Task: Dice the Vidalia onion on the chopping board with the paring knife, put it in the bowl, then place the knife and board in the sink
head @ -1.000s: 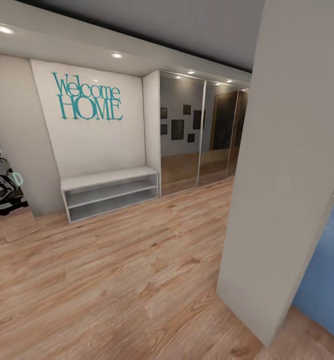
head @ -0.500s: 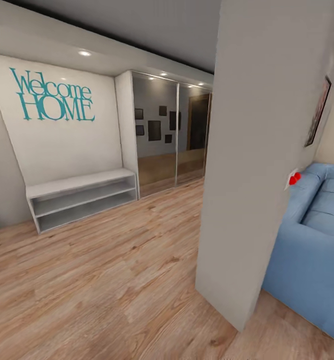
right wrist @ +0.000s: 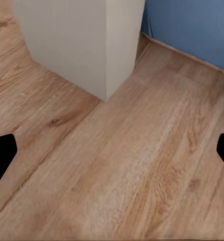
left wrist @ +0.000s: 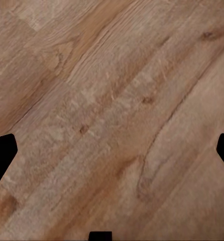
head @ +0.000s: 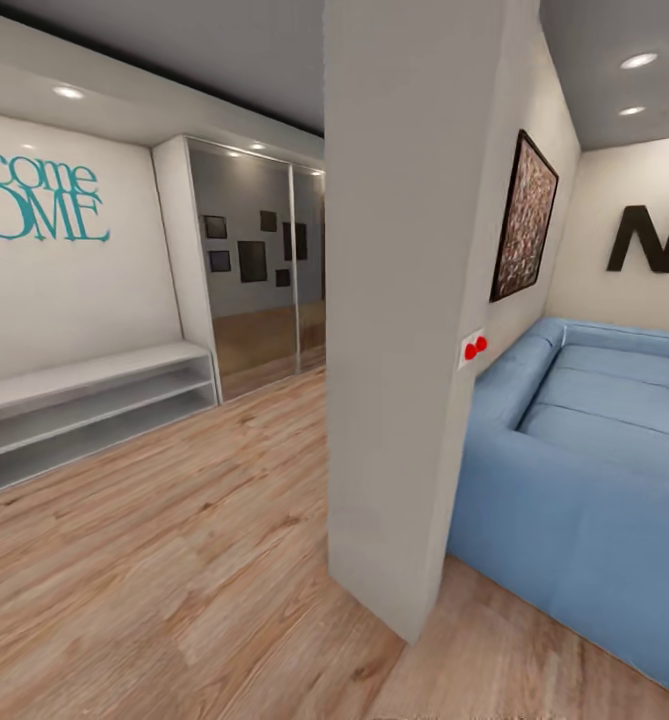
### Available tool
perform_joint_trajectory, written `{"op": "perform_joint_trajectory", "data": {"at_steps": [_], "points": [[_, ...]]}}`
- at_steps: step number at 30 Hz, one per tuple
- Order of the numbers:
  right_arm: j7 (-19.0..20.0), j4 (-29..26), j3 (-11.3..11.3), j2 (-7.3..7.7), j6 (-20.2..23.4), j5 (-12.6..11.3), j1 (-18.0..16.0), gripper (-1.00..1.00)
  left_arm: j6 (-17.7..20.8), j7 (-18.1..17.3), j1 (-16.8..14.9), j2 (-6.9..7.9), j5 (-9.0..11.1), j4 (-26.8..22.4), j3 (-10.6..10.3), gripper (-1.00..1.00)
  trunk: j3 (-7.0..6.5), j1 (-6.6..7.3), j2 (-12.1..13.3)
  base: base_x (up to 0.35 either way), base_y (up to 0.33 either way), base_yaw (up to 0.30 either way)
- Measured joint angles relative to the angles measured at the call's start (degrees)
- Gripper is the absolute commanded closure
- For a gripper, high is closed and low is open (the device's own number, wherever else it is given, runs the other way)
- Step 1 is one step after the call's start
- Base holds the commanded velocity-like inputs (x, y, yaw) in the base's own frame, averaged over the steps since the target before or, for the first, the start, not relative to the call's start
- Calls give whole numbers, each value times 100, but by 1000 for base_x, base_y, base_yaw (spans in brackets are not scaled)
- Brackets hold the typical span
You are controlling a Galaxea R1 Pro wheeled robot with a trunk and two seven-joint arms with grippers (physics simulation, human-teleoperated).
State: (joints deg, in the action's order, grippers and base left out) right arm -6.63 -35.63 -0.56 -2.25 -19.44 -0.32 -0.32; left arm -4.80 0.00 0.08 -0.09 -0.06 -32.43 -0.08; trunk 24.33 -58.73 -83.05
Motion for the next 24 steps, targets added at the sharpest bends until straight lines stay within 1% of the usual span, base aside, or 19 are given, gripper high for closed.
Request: {"op": "perform_joint_trajectory", "data": {"at_steps": [11, 24], "points": [[-3, 0, 0, 0, 1, -66, 0, -100, 0, 7, 0, 0, -2, 5, 0, -100, 0, -1, 0, -91, -276, -297], [-4, 0, 0, 10, 1, -77, 0, -100, 0, 8, 0, 0, -2, 5, 15, -100, 0, -1, 0, -114, -283, -297]]}}
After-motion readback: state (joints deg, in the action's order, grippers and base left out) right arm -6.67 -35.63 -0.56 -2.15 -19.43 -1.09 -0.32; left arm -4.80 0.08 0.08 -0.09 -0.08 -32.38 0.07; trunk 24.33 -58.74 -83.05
